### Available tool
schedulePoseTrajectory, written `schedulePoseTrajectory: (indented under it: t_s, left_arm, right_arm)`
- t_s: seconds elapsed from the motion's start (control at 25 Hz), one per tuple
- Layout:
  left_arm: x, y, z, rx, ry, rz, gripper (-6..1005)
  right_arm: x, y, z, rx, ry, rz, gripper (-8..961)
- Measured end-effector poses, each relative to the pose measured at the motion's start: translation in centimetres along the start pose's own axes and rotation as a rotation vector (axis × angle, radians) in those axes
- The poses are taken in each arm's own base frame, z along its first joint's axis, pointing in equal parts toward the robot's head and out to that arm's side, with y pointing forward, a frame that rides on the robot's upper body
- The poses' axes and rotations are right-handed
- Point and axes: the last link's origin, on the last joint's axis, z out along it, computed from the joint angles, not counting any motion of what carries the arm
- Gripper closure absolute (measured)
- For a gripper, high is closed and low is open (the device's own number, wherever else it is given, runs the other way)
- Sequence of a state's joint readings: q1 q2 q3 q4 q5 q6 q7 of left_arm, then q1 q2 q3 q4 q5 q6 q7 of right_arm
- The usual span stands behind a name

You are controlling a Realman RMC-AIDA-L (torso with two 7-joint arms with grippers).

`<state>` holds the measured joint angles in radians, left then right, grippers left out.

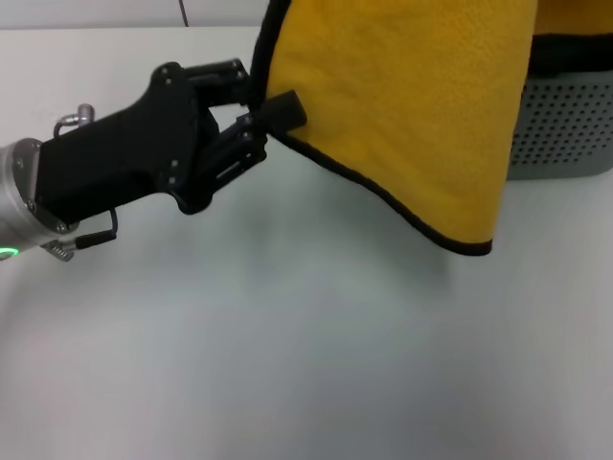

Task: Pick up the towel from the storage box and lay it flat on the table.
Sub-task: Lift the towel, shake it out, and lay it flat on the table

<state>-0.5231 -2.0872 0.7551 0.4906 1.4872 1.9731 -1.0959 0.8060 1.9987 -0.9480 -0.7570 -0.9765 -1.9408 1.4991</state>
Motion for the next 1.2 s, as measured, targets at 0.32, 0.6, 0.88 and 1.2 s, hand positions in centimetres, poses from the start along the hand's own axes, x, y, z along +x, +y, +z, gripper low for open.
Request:
schedulePoseTrajectory:
  t_s: [0.32,0.6,0.88,1.2]
  left_arm:
    - [-0.1,0.1,0.2,-0.026,-0.021,-0.006,853]
    - [0.0,0.3,-0.6,-0.009,-0.021,-0.009,974]
    - [3.4,1.2,-4.0,0.020,-0.082,0.018,978]
    - [5.7,0.2,-3.1,-0.025,-0.214,0.044,978]
  right_arm:
    - [0.4,0.1,-0.4,0.015,-0.006,0.018,950]
    - [1.0,0.8,-2.0,0.063,-0.006,0.062,950]
    - [4.2,5.4,-7.0,0.194,-0.036,0.285,950]
    - [6.6,9.3,-10.1,0.255,-0.190,0.414,951]
